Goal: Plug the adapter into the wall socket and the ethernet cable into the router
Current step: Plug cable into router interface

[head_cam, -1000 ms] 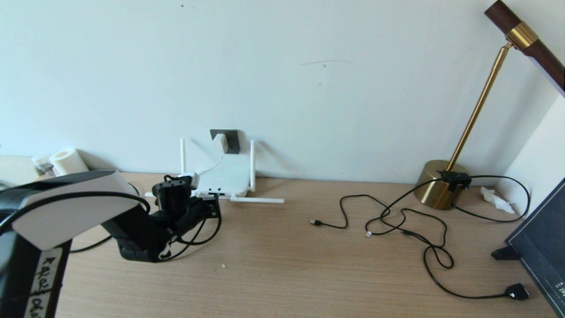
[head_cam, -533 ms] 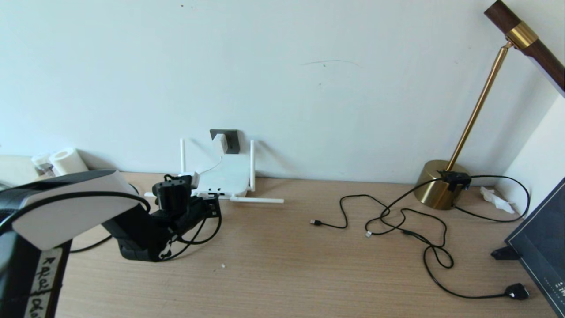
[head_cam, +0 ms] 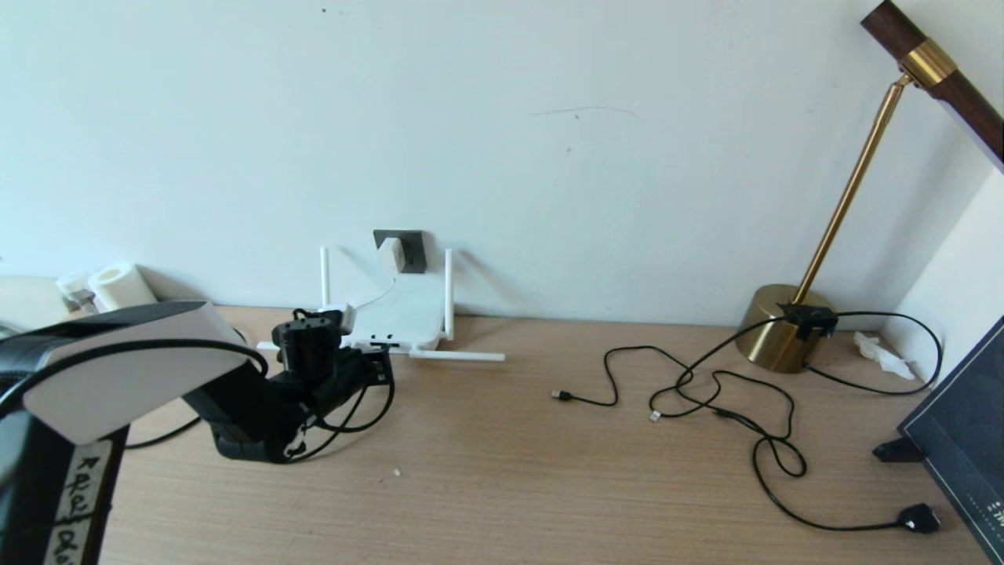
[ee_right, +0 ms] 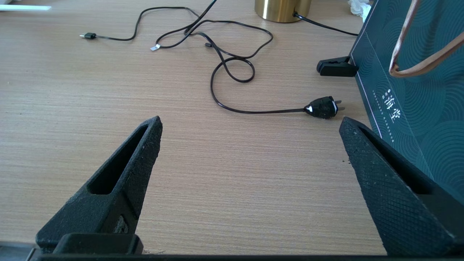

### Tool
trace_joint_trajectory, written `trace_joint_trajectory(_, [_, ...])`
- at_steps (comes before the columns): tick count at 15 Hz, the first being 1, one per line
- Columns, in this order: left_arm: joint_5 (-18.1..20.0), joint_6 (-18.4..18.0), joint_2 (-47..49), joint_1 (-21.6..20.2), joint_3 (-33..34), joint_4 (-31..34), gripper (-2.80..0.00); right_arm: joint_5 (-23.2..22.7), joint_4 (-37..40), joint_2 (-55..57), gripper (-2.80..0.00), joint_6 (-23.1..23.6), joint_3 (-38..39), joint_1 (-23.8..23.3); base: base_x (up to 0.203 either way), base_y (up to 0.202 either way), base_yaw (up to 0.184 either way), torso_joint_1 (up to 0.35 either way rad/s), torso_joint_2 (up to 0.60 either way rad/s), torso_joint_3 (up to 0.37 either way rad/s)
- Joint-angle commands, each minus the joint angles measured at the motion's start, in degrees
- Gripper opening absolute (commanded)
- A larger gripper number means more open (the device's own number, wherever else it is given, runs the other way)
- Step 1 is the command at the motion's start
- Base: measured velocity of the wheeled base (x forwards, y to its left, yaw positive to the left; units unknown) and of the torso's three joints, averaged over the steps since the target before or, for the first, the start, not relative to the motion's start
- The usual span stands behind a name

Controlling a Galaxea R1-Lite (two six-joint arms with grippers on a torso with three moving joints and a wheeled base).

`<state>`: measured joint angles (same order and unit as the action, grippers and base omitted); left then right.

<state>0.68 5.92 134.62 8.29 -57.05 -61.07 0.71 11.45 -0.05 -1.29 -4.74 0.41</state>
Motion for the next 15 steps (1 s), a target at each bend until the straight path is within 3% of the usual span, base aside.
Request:
trace_joint_trajectory(1, [0.02,0.05,-0.06,0.06,-0.40,-0.22,-2.80,0.00,0.06,0.05,0.00,-0.03,0.00,0.02,0.000,0.000,0.000,0.000,0.00,0.000])
trace_joint_trajectory(15, [0.11,0.05,0.32,0.24,-2.72,1.84,-2.80,0.00,0.06,0.14,0.00,-0.03,0.00,0.02,0.000,0.000,0.000,0.000,0.00,0.000])
